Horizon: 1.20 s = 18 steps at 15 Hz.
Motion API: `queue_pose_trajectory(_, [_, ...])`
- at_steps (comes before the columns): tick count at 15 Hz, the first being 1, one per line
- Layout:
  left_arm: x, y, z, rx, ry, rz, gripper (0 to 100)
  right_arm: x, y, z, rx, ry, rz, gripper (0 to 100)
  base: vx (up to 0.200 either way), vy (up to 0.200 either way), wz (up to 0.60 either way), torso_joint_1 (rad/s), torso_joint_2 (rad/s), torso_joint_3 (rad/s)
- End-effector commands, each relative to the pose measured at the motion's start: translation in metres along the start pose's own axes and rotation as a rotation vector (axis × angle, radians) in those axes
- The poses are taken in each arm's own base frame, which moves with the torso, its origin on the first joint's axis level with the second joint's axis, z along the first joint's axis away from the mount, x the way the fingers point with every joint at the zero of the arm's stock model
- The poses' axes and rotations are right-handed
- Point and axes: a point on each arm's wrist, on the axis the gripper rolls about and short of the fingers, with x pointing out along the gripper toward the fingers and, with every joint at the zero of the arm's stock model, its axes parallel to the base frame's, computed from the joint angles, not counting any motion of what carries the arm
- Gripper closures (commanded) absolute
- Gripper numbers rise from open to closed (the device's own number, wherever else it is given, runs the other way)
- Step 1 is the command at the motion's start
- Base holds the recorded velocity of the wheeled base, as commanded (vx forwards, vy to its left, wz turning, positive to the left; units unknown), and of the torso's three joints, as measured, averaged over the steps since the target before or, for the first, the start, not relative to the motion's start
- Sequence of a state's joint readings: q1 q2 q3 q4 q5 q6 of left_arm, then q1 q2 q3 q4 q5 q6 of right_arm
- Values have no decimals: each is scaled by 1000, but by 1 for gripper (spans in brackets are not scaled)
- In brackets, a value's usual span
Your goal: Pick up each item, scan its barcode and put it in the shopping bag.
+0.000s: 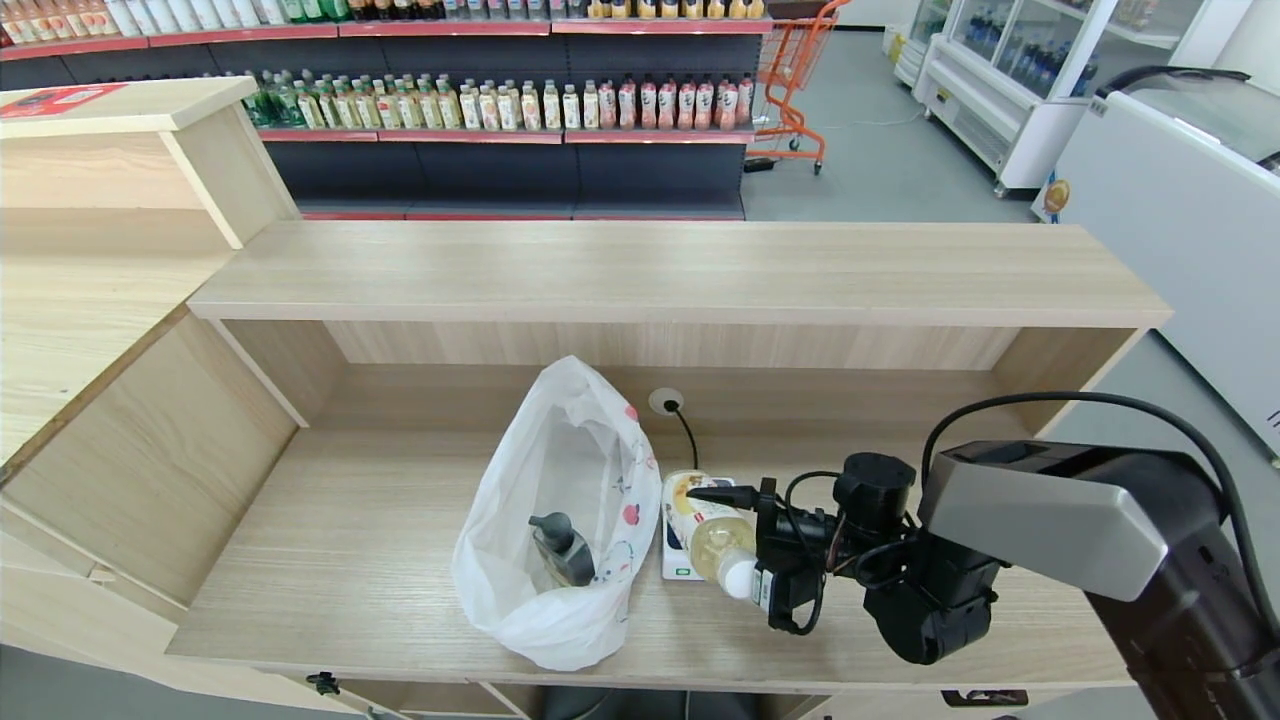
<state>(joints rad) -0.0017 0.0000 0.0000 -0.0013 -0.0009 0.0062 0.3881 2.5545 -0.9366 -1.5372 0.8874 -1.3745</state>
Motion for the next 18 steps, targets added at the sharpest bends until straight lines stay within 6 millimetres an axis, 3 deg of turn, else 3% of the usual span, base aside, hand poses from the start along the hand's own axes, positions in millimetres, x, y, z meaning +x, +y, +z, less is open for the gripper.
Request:
queue_pose_trajectory(1, [0, 0, 0, 0, 0, -1, 0, -1, 0, 0, 5, 4, 1, 100, 0, 0, 0, 0, 0, 0])
queue_pose_trajectory(4, [0, 0, 0, 0, 0, 1, 0, -10, -10, 8, 8, 10, -9, 100, 0, 0, 0, 0, 0, 0])
queue_pose_trajectory(8, [0, 0, 0, 0, 0, -1, 0, -18, -32, 22, -20, -107, -12, 100, 0, 0, 0, 0, 0, 0])
queue_pose_trajectory(13, [0, 0, 0, 0, 0, 1, 0, -52, -36, 31, 73, -84, 15, 100, 0, 0, 0, 0, 0, 0])
queue_pose_trajectory(18, [0, 0, 0, 0, 0, 1, 0, -89, -56, 51, 193, -82, 52, 100, 0, 0, 0, 0, 0, 0])
